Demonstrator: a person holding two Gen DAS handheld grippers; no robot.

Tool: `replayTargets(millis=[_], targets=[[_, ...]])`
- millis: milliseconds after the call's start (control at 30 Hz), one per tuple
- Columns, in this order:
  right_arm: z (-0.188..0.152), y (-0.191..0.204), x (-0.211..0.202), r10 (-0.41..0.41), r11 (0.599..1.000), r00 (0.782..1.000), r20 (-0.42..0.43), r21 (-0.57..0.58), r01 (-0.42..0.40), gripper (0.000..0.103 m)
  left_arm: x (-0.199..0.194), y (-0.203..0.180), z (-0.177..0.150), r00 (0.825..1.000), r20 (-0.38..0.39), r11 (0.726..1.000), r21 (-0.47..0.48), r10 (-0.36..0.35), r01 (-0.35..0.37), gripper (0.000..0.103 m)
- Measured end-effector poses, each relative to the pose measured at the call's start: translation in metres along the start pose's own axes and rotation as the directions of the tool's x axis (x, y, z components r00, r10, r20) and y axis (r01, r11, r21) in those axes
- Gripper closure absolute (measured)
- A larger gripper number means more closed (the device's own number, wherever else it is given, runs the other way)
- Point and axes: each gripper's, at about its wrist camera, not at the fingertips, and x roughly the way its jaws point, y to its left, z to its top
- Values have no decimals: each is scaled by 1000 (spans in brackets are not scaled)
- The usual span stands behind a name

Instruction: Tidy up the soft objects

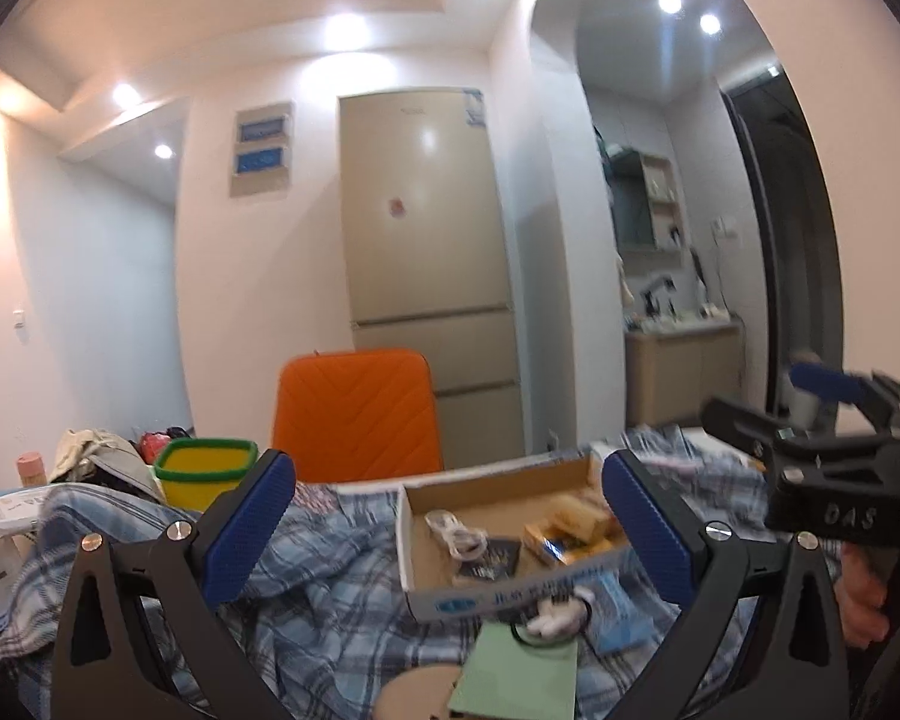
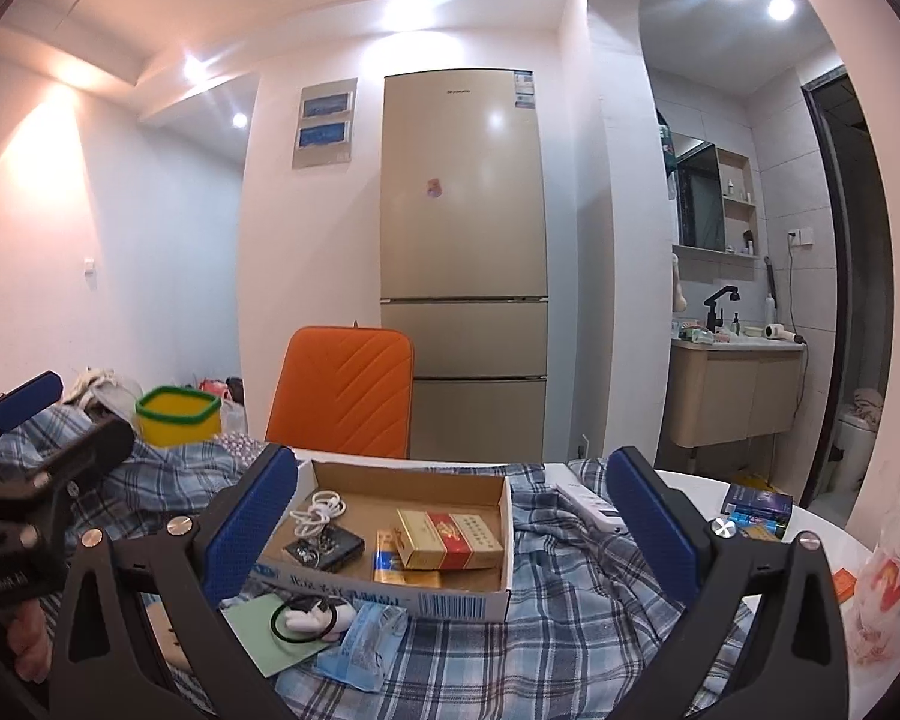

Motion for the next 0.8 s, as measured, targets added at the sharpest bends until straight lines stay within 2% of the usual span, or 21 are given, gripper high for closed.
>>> replayTargets(millis=[167,433,667,733,800], targets=[[-6,-5,9,1,1000,999,-54,26,0,0,6,-8,-5,1000,-24,1000,31,2,-1,0],[-7,-13,15,-11,998,995,-99,60,17,0,21,10,-9,994,-102,998,-57,-25,19,0],[-8,-11,18,-11,998,993,-117,54,17,0,25,12,-11,992,-126,998,-68,-27,18,0],[-7,-12,19,-11,998,993,-119,56,18,0,29,12,-12,986,-163,998,-64,-38,28,0],[-7,-12,19,-11,998,993,-120,55,18,0,38,11,-15,972,-224,996,-64,-73,60,0]])
